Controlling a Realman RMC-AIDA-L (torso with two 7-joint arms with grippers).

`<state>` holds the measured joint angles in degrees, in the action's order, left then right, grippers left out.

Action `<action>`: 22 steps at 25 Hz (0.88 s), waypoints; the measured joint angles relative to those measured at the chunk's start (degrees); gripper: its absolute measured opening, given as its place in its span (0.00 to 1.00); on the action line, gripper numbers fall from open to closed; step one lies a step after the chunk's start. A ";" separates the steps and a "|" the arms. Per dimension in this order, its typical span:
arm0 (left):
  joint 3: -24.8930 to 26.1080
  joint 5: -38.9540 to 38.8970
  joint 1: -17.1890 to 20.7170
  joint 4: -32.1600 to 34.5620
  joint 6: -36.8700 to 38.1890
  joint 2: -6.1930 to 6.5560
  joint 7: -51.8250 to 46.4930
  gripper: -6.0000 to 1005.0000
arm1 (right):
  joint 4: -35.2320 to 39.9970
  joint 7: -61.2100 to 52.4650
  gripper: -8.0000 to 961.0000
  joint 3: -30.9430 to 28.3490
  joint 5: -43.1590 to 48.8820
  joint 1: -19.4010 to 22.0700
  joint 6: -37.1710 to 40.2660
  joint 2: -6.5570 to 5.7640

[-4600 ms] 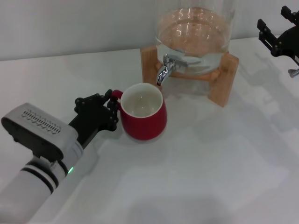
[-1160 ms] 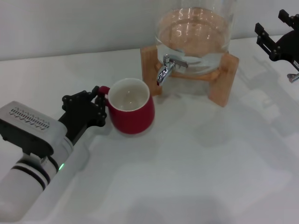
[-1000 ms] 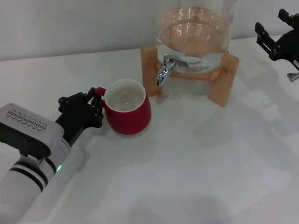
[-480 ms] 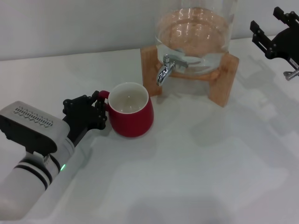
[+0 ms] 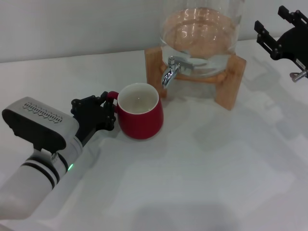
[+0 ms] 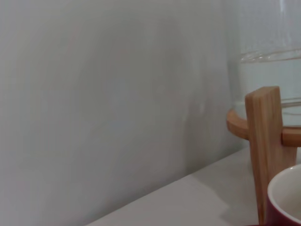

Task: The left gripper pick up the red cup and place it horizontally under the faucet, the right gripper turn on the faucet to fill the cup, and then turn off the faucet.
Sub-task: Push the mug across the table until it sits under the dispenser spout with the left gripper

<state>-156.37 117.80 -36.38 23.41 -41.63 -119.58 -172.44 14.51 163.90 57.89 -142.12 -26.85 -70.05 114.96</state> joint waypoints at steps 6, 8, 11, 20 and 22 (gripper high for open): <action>-0.29 0.05 -1.28 0.42 2.13 0.04 0.00 0.14 | 0.71 0.01 0.69 0.64 0.00 0.05 -0.07 0.00; -0.29 0.05 -1.60 0.66 2.97 0.06 0.00 0.14 | 0.94 0.01 0.69 0.68 0.00 0.13 -0.09 0.00; -0.24 0.04 -1.89 0.92 3.51 0.04 0.00 0.14 | 1.09 0.02 0.69 0.73 0.00 0.20 -0.09 0.00; -0.27 0.05 -3.38 1.38 5.14 0.11 0.00 0.14 | 1.15 0.02 0.69 0.82 0.73 0.08 -0.13 0.00; -0.27 0.06 -3.87 1.38 5.40 0.12 0.00 0.14 | 1.16 0.02 0.69 0.82 0.75 0.07 -0.18 0.02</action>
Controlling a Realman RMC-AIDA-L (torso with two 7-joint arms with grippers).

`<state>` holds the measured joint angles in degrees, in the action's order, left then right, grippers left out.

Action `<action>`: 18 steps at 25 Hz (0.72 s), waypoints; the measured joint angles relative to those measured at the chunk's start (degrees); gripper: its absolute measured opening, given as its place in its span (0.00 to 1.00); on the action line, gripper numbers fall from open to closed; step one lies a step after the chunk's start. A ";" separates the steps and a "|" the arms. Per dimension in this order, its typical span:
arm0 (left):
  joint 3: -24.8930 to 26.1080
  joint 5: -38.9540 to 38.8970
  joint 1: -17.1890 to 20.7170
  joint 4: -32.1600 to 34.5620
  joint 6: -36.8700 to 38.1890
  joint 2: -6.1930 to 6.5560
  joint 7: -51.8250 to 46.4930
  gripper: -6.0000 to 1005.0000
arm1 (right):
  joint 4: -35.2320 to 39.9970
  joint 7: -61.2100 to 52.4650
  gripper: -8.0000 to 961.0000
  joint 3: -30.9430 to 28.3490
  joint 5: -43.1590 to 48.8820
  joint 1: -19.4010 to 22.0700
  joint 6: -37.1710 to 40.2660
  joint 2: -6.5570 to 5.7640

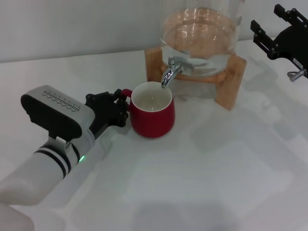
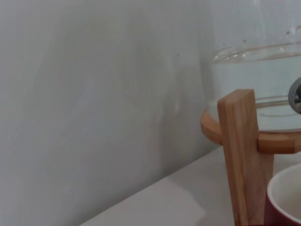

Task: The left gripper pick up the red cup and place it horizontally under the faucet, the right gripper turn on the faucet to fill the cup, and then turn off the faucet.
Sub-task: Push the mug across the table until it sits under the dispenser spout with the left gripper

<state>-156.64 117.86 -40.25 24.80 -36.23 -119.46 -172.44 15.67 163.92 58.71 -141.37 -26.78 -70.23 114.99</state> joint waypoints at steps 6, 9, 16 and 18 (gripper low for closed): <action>-0.11 0.01 -1.62 -0.09 2.16 0.01 0.00 0.14 | 0.00 0.00 0.69 0.00 0.05 -0.03 -0.32 0.16; -0.11 0.03 -1.77 -0.01 2.68 0.01 0.00 0.14 | 0.01 0.00 0.69 0.30 0.05 -0.04 -0.49 0.21; -0.08 0.08 -2.07 0.06 3.50 -0.10 -0.01 0.15 | 0.38 -0.03 0.69 1.16 0.05 -0.14 -0.60 0.24; -0.05 0.10 -2.20 0.07 3.67 -0.20 -0.05 0.15 | 0.42 -0.04 0.69 1.32 0.05 -0.14 -0.61 0.24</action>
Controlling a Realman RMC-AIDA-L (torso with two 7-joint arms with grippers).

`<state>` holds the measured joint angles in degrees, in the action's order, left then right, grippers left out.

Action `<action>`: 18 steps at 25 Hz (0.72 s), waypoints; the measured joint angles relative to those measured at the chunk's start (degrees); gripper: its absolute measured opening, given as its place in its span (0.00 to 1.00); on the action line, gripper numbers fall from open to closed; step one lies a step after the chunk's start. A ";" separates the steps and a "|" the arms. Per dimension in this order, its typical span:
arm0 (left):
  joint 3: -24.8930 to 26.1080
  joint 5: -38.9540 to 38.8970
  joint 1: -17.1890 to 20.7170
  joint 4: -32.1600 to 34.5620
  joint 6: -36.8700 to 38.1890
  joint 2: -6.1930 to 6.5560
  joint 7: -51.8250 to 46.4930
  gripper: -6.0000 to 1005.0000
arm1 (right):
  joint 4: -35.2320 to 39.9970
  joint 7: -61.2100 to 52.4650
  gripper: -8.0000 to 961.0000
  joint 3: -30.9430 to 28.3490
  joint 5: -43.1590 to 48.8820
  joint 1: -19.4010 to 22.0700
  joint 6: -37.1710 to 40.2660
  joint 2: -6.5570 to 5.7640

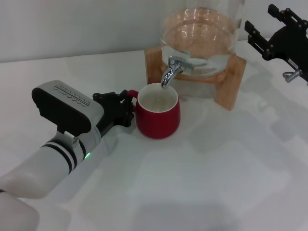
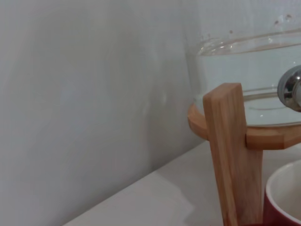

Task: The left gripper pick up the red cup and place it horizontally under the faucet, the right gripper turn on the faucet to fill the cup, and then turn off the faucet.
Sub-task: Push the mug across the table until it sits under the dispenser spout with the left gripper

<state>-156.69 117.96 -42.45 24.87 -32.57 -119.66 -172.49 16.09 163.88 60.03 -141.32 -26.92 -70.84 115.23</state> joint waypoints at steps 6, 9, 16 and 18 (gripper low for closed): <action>0.45 -0.63 -0.88 0.20 2.30 -0.04 -0.06 0.15 | 0.05 -0.03 0.69 0.01 -0.01 0.12 0.00 0.00; 1.17 -0.58 -0.83 0.69 2.59 -0.07 -0.04 0.15 | 0.08 -0.04 0.69 0.01 -0.01 0.21 0.00 -0.01; 2.59 -0.63 -0.76 0.82 4.18 -0.05 0.00 0.15 | 0.16 -0.09 0.69 0.24 -0.01 0.48 0.00 -0.18; 2.67 -0.63 -0.69 0.92 4.37 -0.05 0.01 0.18 | 0.17 -0.13 0.69 0.32 -0.01 0.48 0.01 -0.23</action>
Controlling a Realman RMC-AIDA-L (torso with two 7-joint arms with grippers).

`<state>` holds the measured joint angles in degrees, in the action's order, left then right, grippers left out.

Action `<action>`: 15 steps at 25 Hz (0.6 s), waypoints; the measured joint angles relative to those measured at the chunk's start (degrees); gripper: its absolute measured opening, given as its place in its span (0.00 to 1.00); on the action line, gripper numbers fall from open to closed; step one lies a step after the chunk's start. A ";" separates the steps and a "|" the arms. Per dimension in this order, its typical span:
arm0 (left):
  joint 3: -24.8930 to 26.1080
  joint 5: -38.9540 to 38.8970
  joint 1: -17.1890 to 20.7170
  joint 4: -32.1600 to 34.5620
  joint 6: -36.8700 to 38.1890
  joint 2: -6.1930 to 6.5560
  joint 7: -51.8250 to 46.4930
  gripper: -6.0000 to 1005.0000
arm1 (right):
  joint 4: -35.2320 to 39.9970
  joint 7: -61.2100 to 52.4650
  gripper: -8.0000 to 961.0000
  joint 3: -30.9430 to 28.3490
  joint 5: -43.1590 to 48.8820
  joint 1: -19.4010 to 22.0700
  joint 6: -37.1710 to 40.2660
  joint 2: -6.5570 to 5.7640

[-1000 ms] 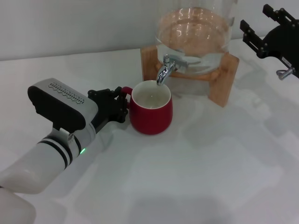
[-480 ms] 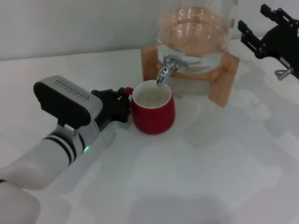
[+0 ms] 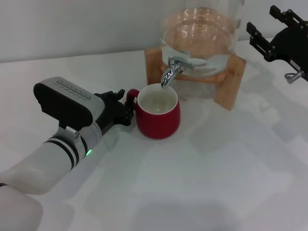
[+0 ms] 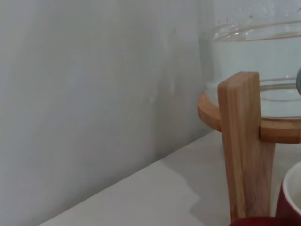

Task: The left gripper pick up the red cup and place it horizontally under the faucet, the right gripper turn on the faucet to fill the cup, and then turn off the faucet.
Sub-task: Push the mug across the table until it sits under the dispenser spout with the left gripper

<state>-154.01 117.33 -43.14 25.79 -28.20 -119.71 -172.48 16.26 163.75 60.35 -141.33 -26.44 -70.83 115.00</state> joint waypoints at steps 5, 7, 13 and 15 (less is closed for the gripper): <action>0.04 -0.01 0.29 0.50 0.08 0.00 0.04 0.25 | 0.00 -0.02 0.69 0.39 0.00 -0.05 0.22 -0.12; 0.04 -0.05 0.56 0.74 0.08 -0.02 0.12 0.25 | 0.00 -0.02 0.69 0.39 0.00 -0.06 0.33 -0.18; 0.03 0.19 1.33 1.38 0.08 -0.07 0.35 0.26 | 0.00 -0.02 0.69 0.37 0.00 -0.13 0.39 -0.22; 0.03 0.21 1.64 1.41 0.08 -0.08 0.36 0.26 | 0.00 -0.02 0.69 0.30 0.00 -0.16 0.43 -0.28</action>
<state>-153.98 117.54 -41.50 27.20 -28.12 -119.78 -172.11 16.26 163.73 60.64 -141.33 -26.60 -70.40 114.72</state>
